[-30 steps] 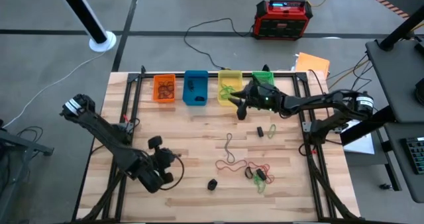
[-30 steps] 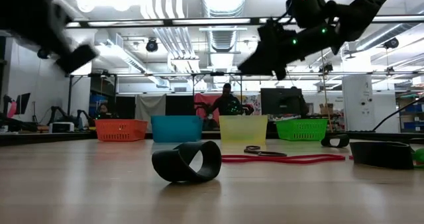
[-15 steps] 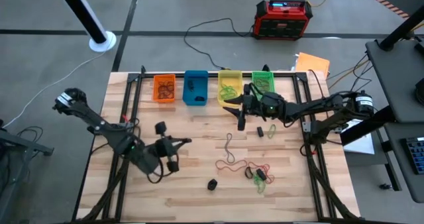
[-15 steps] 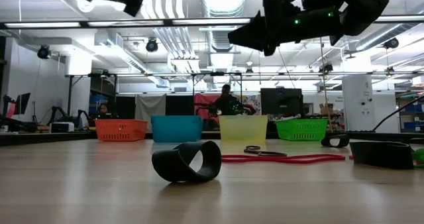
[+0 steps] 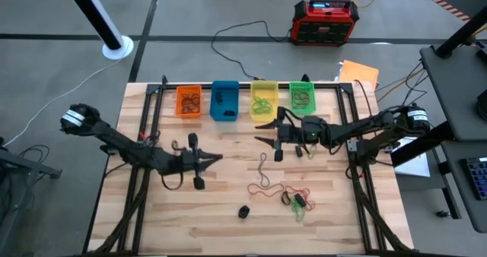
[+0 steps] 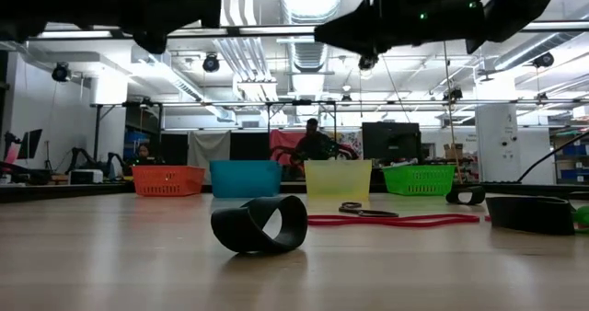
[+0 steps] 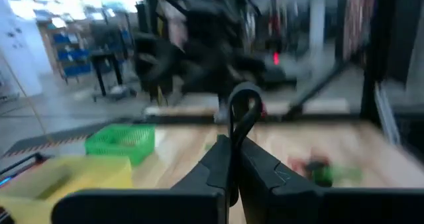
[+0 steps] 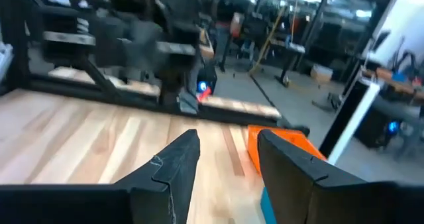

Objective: Sort rubber bands into baskets
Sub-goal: Put the black rubber band into the blue bin

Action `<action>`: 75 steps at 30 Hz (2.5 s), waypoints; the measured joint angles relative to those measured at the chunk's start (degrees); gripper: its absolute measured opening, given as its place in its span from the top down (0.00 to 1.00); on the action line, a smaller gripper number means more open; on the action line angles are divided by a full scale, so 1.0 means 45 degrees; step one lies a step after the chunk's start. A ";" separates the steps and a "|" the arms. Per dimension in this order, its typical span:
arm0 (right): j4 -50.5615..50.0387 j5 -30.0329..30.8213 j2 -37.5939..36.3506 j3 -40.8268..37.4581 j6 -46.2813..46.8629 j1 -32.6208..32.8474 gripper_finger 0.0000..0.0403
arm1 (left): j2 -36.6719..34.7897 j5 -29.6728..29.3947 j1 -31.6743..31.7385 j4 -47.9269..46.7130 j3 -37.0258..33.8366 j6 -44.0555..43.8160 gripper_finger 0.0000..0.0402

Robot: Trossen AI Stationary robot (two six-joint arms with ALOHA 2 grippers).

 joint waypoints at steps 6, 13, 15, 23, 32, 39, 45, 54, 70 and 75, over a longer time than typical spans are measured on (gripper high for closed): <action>0.1296 0.0034 0.0000 0.0000 -0.0085 0.0451 0.61 | 0.0157 0.0018 0.0702 0.1711 -0.0592 -0.0058 1.00; 0.1678 0.0033 0.0000 0.0000 0.0507 0.0481 0.60 | 0.0920 0.0033 0.1192 0.1704 -0.0345 -0.0155 1.00; 0.1688 0.0028 0.0000 0.0000 0.0630 0.0486 0.60 | 0.1171 0.0097 0.1260 0.1701 -0.0235 -0.0155 1.00; 0.2574 0.0024 0.1606 0.0985 0.0168 0.0452 0.60 | 0.1622 0.0634 0.1481 0.1687 0.0170 0.0308 1.00; 0.2513 -0.0171 0.4777 0.3814 -0.0133 0.0481 0.60 | 0.1045 0.0598 0.1615 0.1555 0.0033 0.0641 1.00; 0.2462 -0.0315 0.5058 0.4459 0.0716 0.0386 0.60 | 0.0557 -0.0582 0.1557 0.0261 -0.0143 0.1374 1.00; 0.1345 -0.0790 0.4913 0.4860 0.0871 0.0374 0.54 | -0.0437 -0.0689 0.1726 -0.0966 -0.0238 0.1799 1.00; 0.0995 -0.1414 0.5595 0.6067 0.0512 0.0364 0.44 | -0.1002 -0.0036 0.1948 -0.0986 -0.0238 0.2205 1.00; 0.0093 -0.1535 0.6596 0.7057 -0.0313 0.0214 0.67 | -0.0867 -0.0103 0.2004 -0.1434 -0.0238 0.1987 1.00; 0.0050 -0.1505 0.6596 0.7059 -0.0175 0.0203 0.74 | -0.0894 -0.0251 0.2028 -0.1673 -0.0238 0.1987 1.00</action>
